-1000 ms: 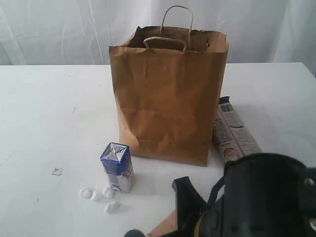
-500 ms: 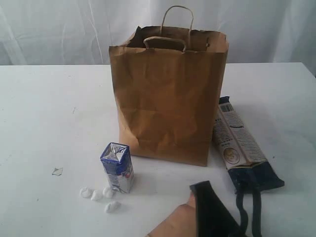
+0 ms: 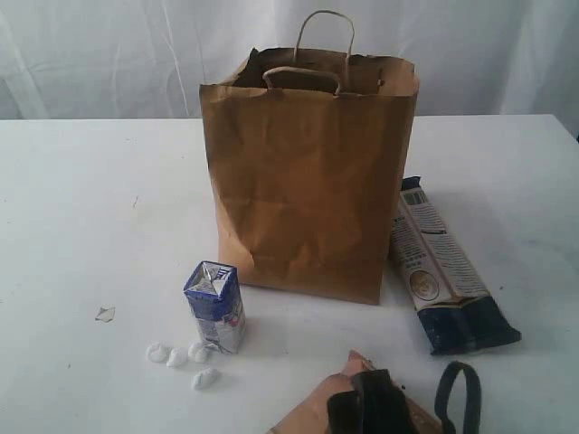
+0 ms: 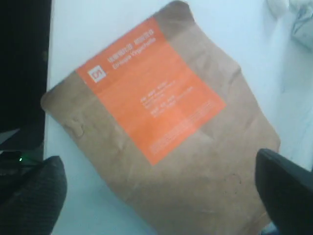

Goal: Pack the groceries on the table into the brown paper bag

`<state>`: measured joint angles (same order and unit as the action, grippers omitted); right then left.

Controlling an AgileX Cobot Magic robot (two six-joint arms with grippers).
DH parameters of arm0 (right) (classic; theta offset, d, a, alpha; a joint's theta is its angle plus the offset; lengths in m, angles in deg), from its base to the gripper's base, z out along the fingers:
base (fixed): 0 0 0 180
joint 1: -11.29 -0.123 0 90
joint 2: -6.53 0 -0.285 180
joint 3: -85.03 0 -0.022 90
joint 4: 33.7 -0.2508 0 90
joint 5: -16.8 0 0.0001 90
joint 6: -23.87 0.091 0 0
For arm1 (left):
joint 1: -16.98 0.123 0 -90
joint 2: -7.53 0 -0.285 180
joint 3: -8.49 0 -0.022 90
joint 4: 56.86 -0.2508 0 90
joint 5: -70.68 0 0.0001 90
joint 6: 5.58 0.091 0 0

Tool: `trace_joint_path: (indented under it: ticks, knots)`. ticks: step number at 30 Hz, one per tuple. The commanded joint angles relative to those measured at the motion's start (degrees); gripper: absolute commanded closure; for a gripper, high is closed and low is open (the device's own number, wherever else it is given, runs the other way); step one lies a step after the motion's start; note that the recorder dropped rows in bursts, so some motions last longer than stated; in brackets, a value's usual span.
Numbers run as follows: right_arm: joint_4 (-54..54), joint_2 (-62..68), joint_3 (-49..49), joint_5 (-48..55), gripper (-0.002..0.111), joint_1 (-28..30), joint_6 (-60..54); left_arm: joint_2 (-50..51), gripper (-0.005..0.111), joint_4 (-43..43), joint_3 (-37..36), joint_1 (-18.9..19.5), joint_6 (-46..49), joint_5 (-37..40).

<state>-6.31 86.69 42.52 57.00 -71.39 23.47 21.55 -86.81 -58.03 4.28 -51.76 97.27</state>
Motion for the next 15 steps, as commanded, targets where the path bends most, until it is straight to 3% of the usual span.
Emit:
trace_joint_path:
  ticks: [1,8,15]
  knots:
    - [-2.0,-0.1,0.0,7.9,0.01,-0.2,0.4,0.1,0.107,-0.5,-0.3,0.0,-0.1,0.0]
    - [-2.0,2.1,-1.1,-4.0,0.01,-0.2,0.4,0.1,0.107,-0.5,-0.3,0.0,-0.1,0.0]
    - [-1.4,6.3,-1.1,0.4,0.01,-0.2,0.4,0.1,0.107,-0.5,-0.3,0.0,-0.1,0.0]
